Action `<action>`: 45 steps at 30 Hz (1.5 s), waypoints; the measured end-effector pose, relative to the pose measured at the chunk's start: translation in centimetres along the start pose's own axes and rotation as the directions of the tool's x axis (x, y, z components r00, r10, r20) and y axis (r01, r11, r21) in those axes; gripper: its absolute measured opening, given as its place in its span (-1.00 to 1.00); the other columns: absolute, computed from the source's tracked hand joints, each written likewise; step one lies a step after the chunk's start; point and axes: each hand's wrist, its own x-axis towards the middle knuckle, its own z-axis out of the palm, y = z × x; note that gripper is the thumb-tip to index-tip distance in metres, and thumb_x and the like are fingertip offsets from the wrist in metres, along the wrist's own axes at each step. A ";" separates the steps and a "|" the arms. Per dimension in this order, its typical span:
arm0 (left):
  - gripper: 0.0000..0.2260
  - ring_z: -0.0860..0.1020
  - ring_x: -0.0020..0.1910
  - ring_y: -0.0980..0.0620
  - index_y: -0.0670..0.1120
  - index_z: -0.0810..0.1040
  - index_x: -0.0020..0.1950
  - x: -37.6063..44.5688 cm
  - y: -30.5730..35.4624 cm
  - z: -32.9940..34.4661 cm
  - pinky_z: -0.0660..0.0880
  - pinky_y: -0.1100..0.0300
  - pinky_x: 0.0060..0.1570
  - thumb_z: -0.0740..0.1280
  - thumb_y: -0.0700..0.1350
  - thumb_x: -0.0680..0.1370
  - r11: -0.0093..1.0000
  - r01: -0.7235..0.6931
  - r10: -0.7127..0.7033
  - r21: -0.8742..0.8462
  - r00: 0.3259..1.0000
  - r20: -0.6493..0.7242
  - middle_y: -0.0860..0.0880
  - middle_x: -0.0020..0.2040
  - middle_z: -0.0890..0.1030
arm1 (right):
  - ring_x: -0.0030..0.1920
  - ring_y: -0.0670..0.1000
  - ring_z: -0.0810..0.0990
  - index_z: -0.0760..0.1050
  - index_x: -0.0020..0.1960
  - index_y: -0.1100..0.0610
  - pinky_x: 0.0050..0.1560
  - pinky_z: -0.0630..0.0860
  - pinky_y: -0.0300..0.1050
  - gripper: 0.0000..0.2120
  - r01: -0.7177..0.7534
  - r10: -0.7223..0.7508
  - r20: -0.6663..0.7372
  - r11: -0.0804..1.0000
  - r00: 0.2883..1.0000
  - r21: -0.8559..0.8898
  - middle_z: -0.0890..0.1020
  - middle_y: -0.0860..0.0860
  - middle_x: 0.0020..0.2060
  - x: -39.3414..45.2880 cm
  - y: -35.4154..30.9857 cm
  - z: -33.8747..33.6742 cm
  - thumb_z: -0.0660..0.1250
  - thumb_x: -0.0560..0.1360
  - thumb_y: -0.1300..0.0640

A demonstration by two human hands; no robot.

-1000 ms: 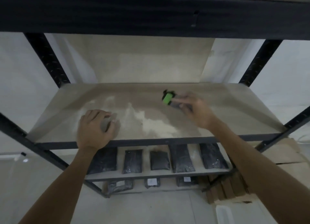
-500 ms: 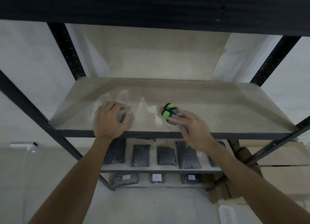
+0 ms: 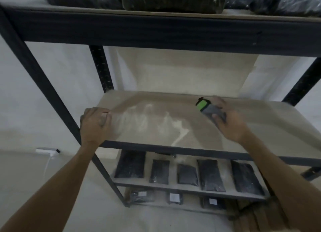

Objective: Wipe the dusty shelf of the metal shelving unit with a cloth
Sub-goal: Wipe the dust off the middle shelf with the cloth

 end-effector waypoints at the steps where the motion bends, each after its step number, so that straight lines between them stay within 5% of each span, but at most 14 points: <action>1: -0.77 0.53 0.11 -0.26 -0.11 0.64 0.01 0.3 -0.4 0.0 0.46 -0.13 0.15 0.24 -0.02 0.58 1.000 0.013 -0.013 0.005 1.000 0.024 -0.15 0.04 0.67 | 0.43 0.19 0.44 0.27 0.56 0.15 0.36 0.33 -0.10 -0.48 -0.042 0.042 0.011 0.999 0.999 -0.009 0.46 0.15 0.44 1.7 0.9 0.0 0.29 0.63 0.14; 4: -0.78 0.53 0.11 -0.24 -0.08 0.63 0.02 1.0 -0.9 0.7 0.46 -0.13 0.15 0.24 -0.02 0.57 1.000 0.000 0.001 -0.019 0.999 0.053 -0.13 0.04 0.67 | 0.41 0.21 0.43 0.23 0.57 0.17 0.40 0.35 -0.03 -0.42 -0.142 0.149 0.060 0.985 0.987 -0.099 0.44 0.19 0.45 6.2 3.7 1.9 0.23 0.64 -0.07; 6: -0.80 0.53 0.10 -0.24 -0.08 0.63 0.03 1.1 -0.9 1.5 0.47 -0.14 0.15 0.25 -0.04 0.57 0.998 0.004 -0.001 -0.057 0.999 0.054 -0.12 0.04 0.67 | 0.28 0.25 0.50 0.38 0.47 0.16 0.30 0.46 0.04 -0.13 -0.200 0.222 0.065 0.950 0.973 -0.241 0.52 0.24 0.33 7.6 5.6 4.2 -0.12 0.51 -0.46; 7: -0.81 0.52 0.11 -0.23 -0.08 0.63 0.03 1.1 -1.0 1.8 0.46 -0.14 0.17 0.26 -0.05 0.57 0.998 0.010 -0.007 -0.063 0.998 0.057 -0.11 0.05 0.67 | 0.20 0.25 0.51 0.43 0.41 0.16 0.23 0.49 0.06 -0.05 -0.201 0.229 0.065 0.934 0.971 -0.295 0.55 0.24 0.25 7.7 6.0 5.3 -0.26 0.46 -0.50; 11: -0.88 0.51 0.12 -0.19 -0.07 0.61 0.05 0.9 -1.6 2.5 0.43 -0.12 0.18 0.30 -0.10 0.59 0.998 0.018 -0.013 -0.055 0.997 0.079 -0.08 0.08 0.67 | 0.01 0.28 0.58 0.51 0.33 0.19 -0.01 0.57 0.14 -0.53 0.015 0.002 0.066 0.967 0.998 -0.254 0.57 0.26 0.09 5.6 2.7 7.7 0.18 0.62 -0.13; 15: -0.81 0.55 0.06 -0.20 -0.08 0.62 0.02 0.9 -1.6 2.4 0.49 -0.13 0.14 0.26 -0.04 0.56 0.998 -0.014 0.018 -0.068 0.998 0.058 -0.08 0.03 0.68 | -0.16 0.10 0.54 0.58 0.06 0.08 -0.11 0.53 0.08 -0.54 0.287 -0.263 0.225 0.954 0.938 -0.081 0.50 0.05 -0.11 4.8 0.1 7.5 0.11 0.55 -0.25; 18: -0.83 0.55 0.05 -0.18 -0.09 0.62 0.01 0.8 -1.4 2.2 0.51 -0.13 0.13 0.29 -0.06 0.54 0.996 -0.013 0.018 -0.092 0.999 0.050 -0.07 0.01 0.68 | -0.18 0.13 0.52 0.55 -0.06 0.05 -0.15 0.42 -0.06 -0.69 0.270 -0.260 0.113 0.959 0.959 -0.085 0.51 0.08 -0.16 8.4 0.1 6.3 0.16 0.56 -0.14; 24: -0.83 0.55 0.05 -0.16 -0.09 0.63 0.00 0.8 -1.3 2.2 0.52 -0.15 0.13 0.30 -0.07 0.52 0.992 0.019 -0.015 -0.123 0.999 0.031 -0.06 0.00 0.68 | 0.04 0.33 0.56 0.52 0.28 0.31 0.02 0.49 0.06 -0.60 0.014 0.000 0.048 0.959 0.999 -0.282 0.54 0.34 0.04 13.1 2.0 8.2 0.29 0.62 0.01; 27: -0.82 0.54 0.06 -0.14 -0.08 0.63 0.02 0.8 -1.2 2.1 0.52 -0.14 0.14 0.29 -0.06 0.51 0.990 0.050 -0.044 -0.131 0.998 0.050 -0.05 0.01 0.68 | -0.01 0.21 0.56 0.55 0.24 0.09 -0.05 0.49 0.04 -0.63 0.152 -0.125 0.136 0.966 0.983 -0.209 0.55 0.17 0.01 10.9 0.0 9.9 0.22 0.59 -0.13; 30: -0.82 0.54 0.05 -0.12 -0.06 0.62 0.01 0.9 -1.3 2.1 0.52 -0.13 0.14 0.29 -0.05 0.51 0.990 0.059 -0.051 -0.129 0.996 0.067 -0.03 0.01 0.67 | -0.17 -0.02 0.52 0.46 -0.04 -0.29 -0.19 0.43 -0.07 -0.91 0.359 -0.335 0.312 0.933 0.889 -0.022 0.51 -0.09 -0.16 8.6 -2.5 9.4 0.21 0.62 -0.16; 34: -0.79 0.54 0.04 -0.09 -0.06 0.62 0.01 0.8 -1.4 2.1 0.51 -0.09 0.13 0.26 0.00 0.52 0.991 0.056 -0.049 -0.124 0.997 0.058 -0.02 0.00 0.67 | -0.18 0.06 0.49 0.55 -0.07 0.11 -0.19 0.34 -0.07 -0.85 0.354 -0.352 0.204 0.935 0.913 0.029 0.52 0.05 -0.15 12.7 -3.7 8.8 0.31 0.63 0.07; 38: -0.75 0.54 0.04 -0.10 -0.07 0.63 0.01 0.8 -1.2 2.1 0.50 -0.08 0.11 0.24 0.03 0.53 0.995 0.049 -0.043 -0.087 0.996 0.074 -0.02 0.00 0.67 | -0.08 0.18 0.51 0.49 -0.06 0.11 -0.14 0.22 -0.11 -0.88 0.271 -0.259 0.121 0.958 0.958 -0.097 0.44 0.10 -0.14 16.9 -2.9 11.6 0.31 0.62 0.09; 40: -0.76 0.55 0.03 -0.10 -0.07 0.64 0.01 0.9 -1.4 2.2 0.52 -0.11 0.10 0.25 0.03 0.53 0.994 0.057 -0.050 -0.097 0.996 0.080 -0.02 -0.01 0.67 | 0.01 0.22 0.53 0.56 0.15 0.20 -0.10 0.30 -0.09 -0.75 0.285 -0.266 0.147 0.950 0.953 -0.126 0.51 0.16 -0.05 16.4 -2.6 13.3 0.31 0.62 0.04; 45: -0.76 0.56 0.03 -0.08 -0.05 0.64 0.02 1.0 -1.6 2.3 0.52 -0.11 0.10 0.26 0.04 0.54 0.993 0.071 -0.063 -0.096 0.994 0.088 0.01 0.01 0.67 | -0.02 -0.03 0.54 0.53 0.26 -0.05 -0.05 0.50 -0.07 -0.74 0.499 -0.510 0.349 0.857 0.786 0.128 0.53 -0.11 0.01 11.4 -4.2 12.0 0.26 0.62 -0.09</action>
